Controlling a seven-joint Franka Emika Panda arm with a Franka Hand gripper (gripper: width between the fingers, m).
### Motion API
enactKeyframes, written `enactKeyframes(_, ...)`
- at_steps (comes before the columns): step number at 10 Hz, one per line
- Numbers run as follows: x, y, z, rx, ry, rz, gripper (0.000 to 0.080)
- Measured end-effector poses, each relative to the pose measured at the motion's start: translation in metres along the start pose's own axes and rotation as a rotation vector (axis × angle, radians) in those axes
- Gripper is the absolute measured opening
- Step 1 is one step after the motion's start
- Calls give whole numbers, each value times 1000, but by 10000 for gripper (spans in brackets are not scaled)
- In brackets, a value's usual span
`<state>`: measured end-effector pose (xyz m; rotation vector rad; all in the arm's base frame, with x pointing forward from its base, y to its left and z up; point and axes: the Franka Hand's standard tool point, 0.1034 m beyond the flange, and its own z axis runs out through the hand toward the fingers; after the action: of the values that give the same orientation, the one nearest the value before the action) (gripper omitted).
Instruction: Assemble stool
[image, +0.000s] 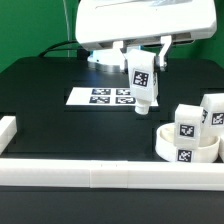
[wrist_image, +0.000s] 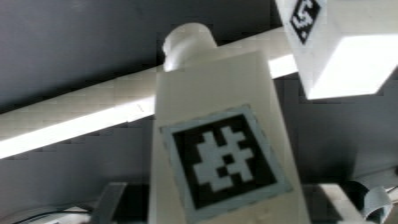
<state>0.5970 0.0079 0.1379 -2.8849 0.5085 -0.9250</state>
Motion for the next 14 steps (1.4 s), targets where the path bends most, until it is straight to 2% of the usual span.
enactKeyframes(4, -3, 0, -1, -2, 15, 10, 327)
enactKeyframes(5, -13, -3, -1, 2, 16, 32, 327)
enactKeyframes(7, -28, -23, 0, 30, -11, 52, 327)
enactKeyframes(12, -34, -24, 3, 31, -32, 52, 327)
enactKeyframes(13, -38, -17, 3, 25, -27, 68, 327)
enactKeyframes(14, -52, -25, 3, 31, -52, 81, 327)
